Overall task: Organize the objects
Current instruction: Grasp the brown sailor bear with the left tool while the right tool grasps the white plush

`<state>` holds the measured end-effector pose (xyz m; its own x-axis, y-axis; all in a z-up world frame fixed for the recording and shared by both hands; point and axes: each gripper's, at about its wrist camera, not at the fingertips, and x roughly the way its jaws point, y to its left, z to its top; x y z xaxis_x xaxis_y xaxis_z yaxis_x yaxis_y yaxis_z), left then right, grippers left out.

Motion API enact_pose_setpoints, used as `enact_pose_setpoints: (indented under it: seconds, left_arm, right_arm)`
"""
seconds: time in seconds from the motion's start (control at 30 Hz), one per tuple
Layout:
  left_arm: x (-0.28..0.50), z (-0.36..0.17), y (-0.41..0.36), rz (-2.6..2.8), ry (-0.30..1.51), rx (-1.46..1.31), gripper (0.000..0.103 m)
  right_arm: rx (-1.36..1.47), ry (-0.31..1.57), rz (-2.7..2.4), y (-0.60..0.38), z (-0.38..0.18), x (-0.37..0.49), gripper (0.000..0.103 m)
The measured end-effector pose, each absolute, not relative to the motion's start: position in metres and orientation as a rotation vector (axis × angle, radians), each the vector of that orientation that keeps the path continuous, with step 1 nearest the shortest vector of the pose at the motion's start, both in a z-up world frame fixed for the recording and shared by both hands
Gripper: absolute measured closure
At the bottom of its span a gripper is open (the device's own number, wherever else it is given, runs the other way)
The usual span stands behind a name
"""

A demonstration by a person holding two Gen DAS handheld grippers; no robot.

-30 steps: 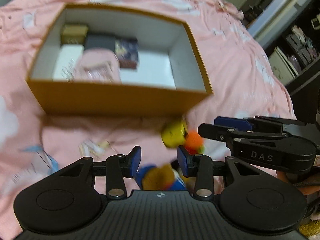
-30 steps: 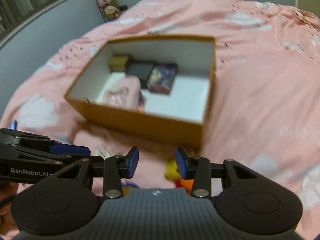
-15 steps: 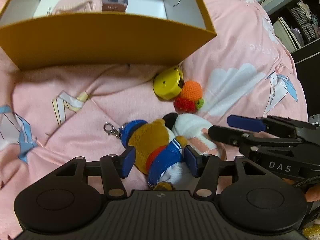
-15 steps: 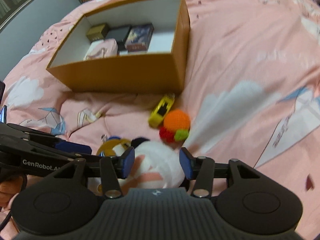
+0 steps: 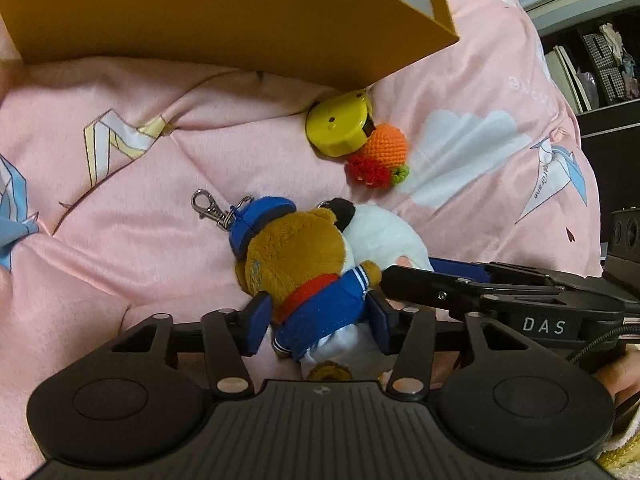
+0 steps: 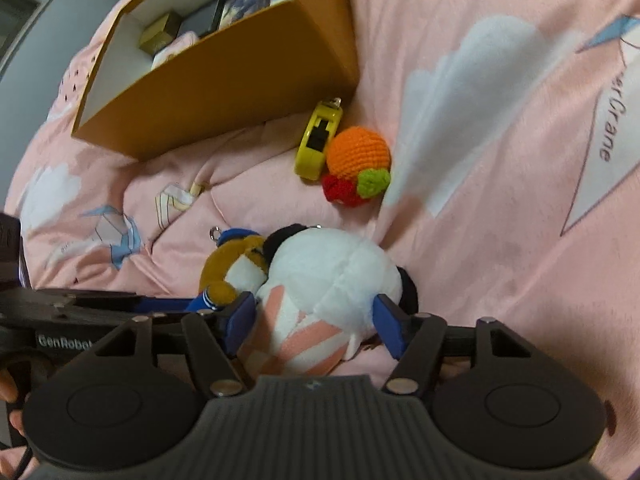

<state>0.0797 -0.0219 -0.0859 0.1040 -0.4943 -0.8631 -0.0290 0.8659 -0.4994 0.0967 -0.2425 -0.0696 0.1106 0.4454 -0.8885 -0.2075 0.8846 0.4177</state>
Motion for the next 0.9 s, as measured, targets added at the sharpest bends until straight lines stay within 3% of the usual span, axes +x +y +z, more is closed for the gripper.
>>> enact_pose_setpoints:
  seconds: [0.2,0.57,0.9]
  left_arm:
    - [0.071,-0.073,-0.015,-0.350,1.370,-0.455,0.058]
    - [0.057,-0.025,0.029,-0.204,1.090,-0.450,0.060]
    - [0.071,-0.055,0.055,-0.075,1.105,-0.441,0.059]
  right_arm:
    - [0.152,1.323,0.510,-0.237,-0.055,0.094,0.046]
    - [0.106,1.134,0.675,-0.197,-0.017,0.107,0.047]
    - [0.133,1.090,0.725,-0.153,-0.046,0.129,0.047]
